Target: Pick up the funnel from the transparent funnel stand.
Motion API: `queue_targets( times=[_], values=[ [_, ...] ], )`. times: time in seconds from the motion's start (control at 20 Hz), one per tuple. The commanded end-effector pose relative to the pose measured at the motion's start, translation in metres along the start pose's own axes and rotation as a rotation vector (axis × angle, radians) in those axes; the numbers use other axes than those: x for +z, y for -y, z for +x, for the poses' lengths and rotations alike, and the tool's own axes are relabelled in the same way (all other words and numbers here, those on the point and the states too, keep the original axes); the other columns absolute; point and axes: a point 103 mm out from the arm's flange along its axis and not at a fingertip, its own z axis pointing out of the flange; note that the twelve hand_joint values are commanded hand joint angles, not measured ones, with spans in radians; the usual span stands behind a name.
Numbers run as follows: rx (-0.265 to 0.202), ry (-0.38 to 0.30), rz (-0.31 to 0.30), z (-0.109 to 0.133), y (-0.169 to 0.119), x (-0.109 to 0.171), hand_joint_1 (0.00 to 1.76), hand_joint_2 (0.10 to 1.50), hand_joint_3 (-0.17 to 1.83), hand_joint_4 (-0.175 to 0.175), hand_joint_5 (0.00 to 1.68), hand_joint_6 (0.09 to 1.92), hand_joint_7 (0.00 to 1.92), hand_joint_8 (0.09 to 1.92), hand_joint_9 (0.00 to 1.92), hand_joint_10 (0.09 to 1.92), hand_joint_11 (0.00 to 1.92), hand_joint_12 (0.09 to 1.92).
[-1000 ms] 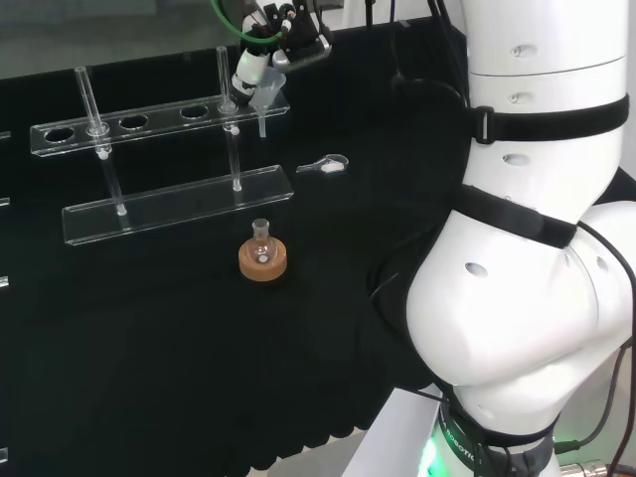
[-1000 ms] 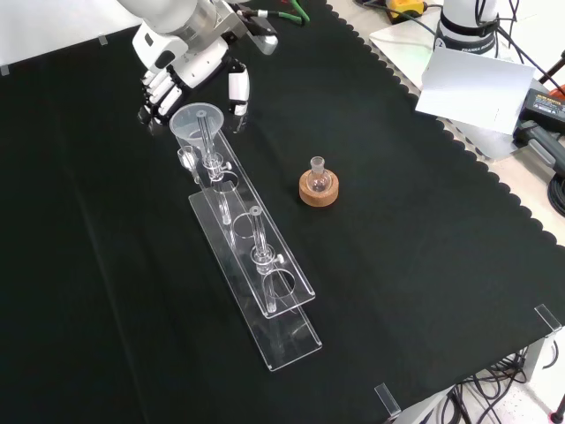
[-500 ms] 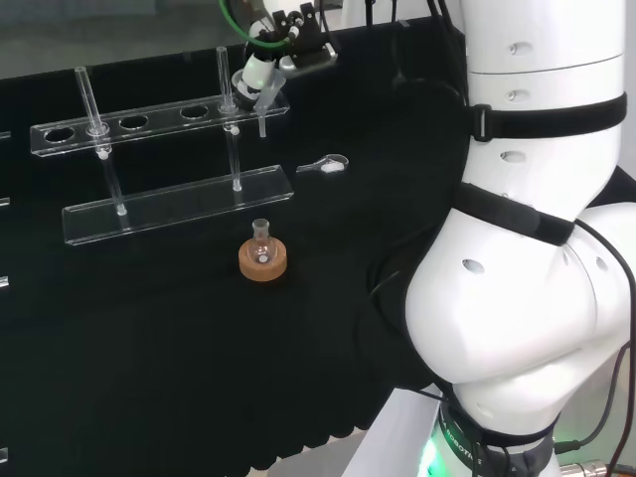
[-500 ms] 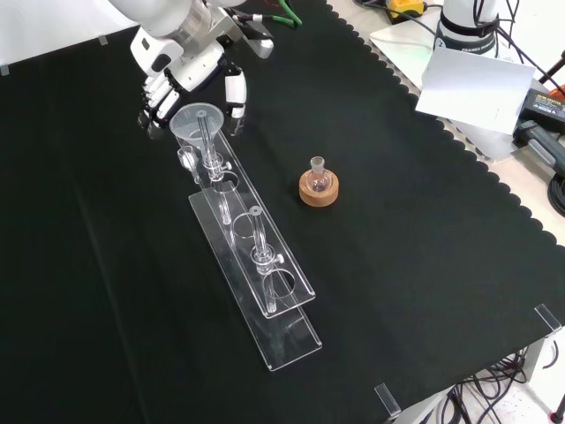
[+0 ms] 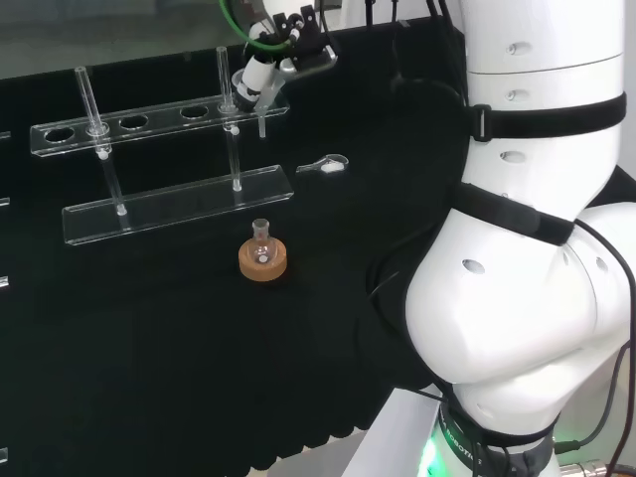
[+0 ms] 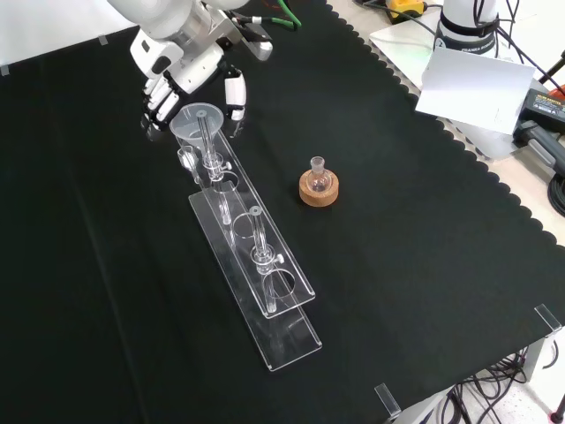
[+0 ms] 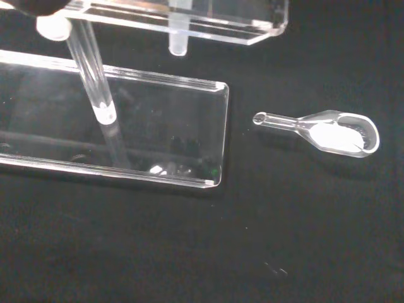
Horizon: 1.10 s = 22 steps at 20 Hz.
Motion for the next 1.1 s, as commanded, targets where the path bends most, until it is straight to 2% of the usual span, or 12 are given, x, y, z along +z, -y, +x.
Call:
queue_targets(
  times=[0.05,0.35,0.5,0.65,0.8,0.95,1.1],
  values=[
    [0.000,0.015,0.002,0.004,-0.001,0.002,0.63,0.71,0.31,-0.006,0.14,0.09,0.00,0.53,0.36,0.71,0.18,1.48],
    [0.028,0.037,-0.015,0.004,0.000,0.001,0.63,0.71,0.35,-0.023,0.21,0.09,0.06,0.63,0.50,0.66,0.23,1.46],
    [0.087,0.019,-0.072,-0.001,0.002,0.001,0.64,0.74,0.38,-0.044,0.31,0.09,0.19,0.68,0.65,0.63,0.35,1.38],
    [0.116,0.025,-0.146,-0.009,0.005,-0.002,0.68,0.80,0.43,-0.062,0.49,0.09,0.42,0.71,0.88,0.58,0.52,1.29],
    [0.123,0.067,-0.226,-0.011,0.013,-0.013,0.74,0.85,0.46,-0.060,0.72,0.30,0.66,0.69,1.09,0.48,0.69,1.19],
    [0.114,0.093,-0.268,-0.012,0.027,-0.033,0.77,0.87,0.47,-0.052,0.77,0.52,0.75,0.69,1.19,0.41,0.77,1.13],
    [0.107,0.119,-0.276,-0.010,0.043,-0.053,0.78,0.88,0.47,-0.047,0.78,0.58,0.78,0.69,1.22,0.39,0.80,1.11]
  ],
)
